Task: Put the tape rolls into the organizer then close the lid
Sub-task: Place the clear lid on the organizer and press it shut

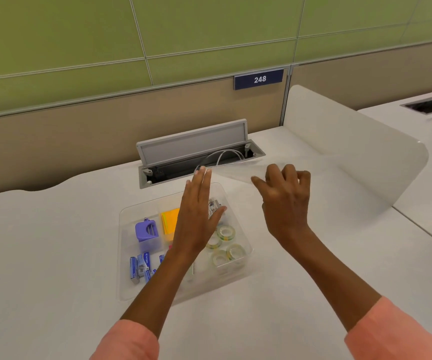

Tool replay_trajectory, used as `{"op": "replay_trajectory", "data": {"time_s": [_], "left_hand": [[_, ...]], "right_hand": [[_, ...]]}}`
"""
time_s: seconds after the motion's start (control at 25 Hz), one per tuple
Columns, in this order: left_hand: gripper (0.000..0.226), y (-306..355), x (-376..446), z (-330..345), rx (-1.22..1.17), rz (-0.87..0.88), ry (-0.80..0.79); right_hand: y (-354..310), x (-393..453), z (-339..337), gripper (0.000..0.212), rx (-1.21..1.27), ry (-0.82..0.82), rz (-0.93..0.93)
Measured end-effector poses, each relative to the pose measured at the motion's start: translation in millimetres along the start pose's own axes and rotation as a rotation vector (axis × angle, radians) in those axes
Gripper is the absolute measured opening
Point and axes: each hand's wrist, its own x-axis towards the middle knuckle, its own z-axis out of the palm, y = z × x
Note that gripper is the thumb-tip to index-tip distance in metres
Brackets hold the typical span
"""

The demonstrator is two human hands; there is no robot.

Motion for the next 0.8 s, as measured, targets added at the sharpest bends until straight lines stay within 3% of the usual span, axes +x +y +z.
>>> {"op": "replay_trajectory", "data": {"time_s": [0.12,0.28,0.36,0.52,0.6,0.68,0.8], "left_hand": [[0.069,8,9,-13,-0.032,0.049,0.092],[0.036,-3,11,-33,0.014,0.053,0.350],[0.027,-15,10,-45,0.093,0.063,0.425],[0.022,-27,9,-72,0.074,-0.094,0.543],[0.018,-34,6,-85,-0.008,-0.217,0.622],[0.016,-50,5,-95,-0.244,-0.370,0.679],[0.018,-67,0,-108,-0.750,-0.547,0.605]], "right_hand": [[-15,11,-7,0.033,0.097,0.170,-0.101],[-36,27,-13,0.022,0.251,0.319,-0.222],[-48,38,-13,0.027,0.302,0.328,-0.235],[-63,45,-4,0.068,0.472,0.126,-0.002],[-60,39,2,0.077,0.603,0.020,0.096],[-54,32,15,0.081,0.693,-0.092,0.161],[-46,20,39,0.085,0.802,-0.266,0.304]]}}
